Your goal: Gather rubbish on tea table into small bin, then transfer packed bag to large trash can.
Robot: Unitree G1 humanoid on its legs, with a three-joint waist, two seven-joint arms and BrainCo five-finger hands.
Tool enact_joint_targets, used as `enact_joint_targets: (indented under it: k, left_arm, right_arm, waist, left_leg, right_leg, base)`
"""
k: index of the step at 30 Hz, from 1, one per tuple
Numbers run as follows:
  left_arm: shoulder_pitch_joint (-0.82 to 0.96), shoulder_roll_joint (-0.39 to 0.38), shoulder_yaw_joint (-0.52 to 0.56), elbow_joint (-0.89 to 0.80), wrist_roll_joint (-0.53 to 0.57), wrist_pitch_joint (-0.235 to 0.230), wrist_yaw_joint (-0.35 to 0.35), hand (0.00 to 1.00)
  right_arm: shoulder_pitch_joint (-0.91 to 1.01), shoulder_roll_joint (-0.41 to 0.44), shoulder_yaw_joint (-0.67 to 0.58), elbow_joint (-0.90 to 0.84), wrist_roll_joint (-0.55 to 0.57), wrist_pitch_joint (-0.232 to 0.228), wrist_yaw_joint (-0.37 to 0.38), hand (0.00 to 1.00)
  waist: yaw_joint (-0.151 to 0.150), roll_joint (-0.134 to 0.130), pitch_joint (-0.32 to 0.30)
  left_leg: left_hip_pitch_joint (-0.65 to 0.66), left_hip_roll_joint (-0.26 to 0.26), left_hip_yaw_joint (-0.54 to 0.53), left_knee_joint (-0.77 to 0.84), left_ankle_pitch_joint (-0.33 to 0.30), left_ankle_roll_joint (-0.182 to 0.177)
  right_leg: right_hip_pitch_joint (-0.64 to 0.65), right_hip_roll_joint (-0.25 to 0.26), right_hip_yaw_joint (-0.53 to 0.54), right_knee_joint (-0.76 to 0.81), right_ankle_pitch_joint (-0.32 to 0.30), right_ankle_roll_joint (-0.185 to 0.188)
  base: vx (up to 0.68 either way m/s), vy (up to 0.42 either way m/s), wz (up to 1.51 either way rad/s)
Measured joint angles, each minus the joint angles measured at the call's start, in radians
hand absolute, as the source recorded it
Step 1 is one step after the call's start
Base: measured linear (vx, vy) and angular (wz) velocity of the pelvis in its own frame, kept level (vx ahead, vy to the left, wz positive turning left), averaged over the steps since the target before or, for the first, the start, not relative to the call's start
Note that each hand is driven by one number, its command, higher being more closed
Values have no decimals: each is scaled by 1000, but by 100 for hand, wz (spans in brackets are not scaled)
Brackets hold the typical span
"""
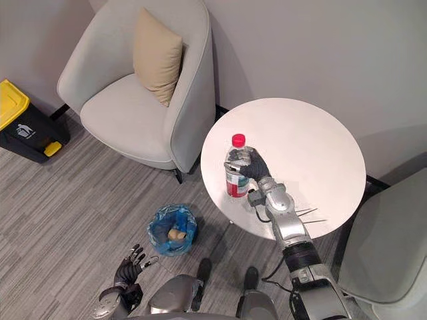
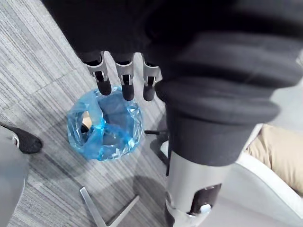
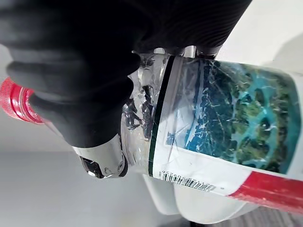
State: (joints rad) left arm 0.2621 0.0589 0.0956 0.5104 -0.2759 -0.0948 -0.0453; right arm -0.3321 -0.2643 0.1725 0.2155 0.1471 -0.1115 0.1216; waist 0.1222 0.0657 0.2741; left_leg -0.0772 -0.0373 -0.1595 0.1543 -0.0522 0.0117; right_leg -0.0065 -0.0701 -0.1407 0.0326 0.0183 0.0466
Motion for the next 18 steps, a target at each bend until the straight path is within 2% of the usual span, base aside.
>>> enact_joint_targets:
  k: [5,9,10,11,12,14,15,17,18]
  left_arm:
    - [-2,-7,16,2,2,-1,2,0]
    - [-6,-10,4,11,7,-2,3,0]
    - [-2,-18,2,11,11,-1,3,0]
    - [-1,-21,1,13,14,-1,1,0]
    - [-8,-26,-6,22,15,-1,0,0]
    - [-30,-37,-14,35,34,0,-6,0]
    - [-26,-46,-16,36,42,0,-16,0]
    - [-26,-47,-31,37,54,0,-17,0]
    - [-25,-46,-42,39,55,0,-18,0]
  right_arm:
    - [91,31,71,-115,1,-2,43,100]
    - [144,58,81,-154,1,-25,55,100]
    - [146,61,81,-154,0,-25,54,100]
    - [146,64,81,-154,0,-26,53,100]
    - [145,69,79,-156,1,-31,52,100]
    - [141,62,68,-156,-1,-35,47,100]
    - [139,60,68,-157,-1,-35,42,100]
    - [138,75,69,-157,-1,-35,29,100]
    - [135,92,70,-158,-1,-35,27,100]
  waist:
    - [-1,-5,-6]
    - [2,-4,-9]
    - [7,1,-12]
    - [5,-2,-19]
    - [-1,-6,-35]
    - [-2,17,-47]
    - [-4,32,-56]
    - [-4,25,-65]
    - [0,24,-68]
  left_leg:
    - [19,-12,-57,2,1,-2]
    - [-19,-30,-133,-21,39,-13]
    - [-23,-10,-74,-50,15,23]
    - [-29,11,23,-65,-16,79]
    - [-43,32,141,-54,-40,112]
    - [-88,97,276,67,-31,117]
    - [-91,124,322,109,24,47]
    - [-68,97,323,78,23,46]
    - [-49,86,302,43,20,31]
  right_leg:
    - [35,-8,-57,19,-29,2]
    - [25,-37,-172,68,-69,4]
    - [20,-41,-212,84,-74,-1]
    - [20,-55,-242,83,-73,-3]
    - [18,-97,-283,79,-72,-4]
    - [19,-110,-329,101,-75,-2]
    - [24,-112,-345,137,-108,22]
    - [56,-141,-381,136,-115,35]
    - [66,-144,-389,135,-116,41]
  base:
    - [-9,-21,37]
    - [-35,-11,79]
    - [-80,-48,91]
    - [-54,19,105]
    - [-1,75,109]
    - [25,102,89]
    - [49,65,78]
    - [42,102,69]
    - [-10,156,53]
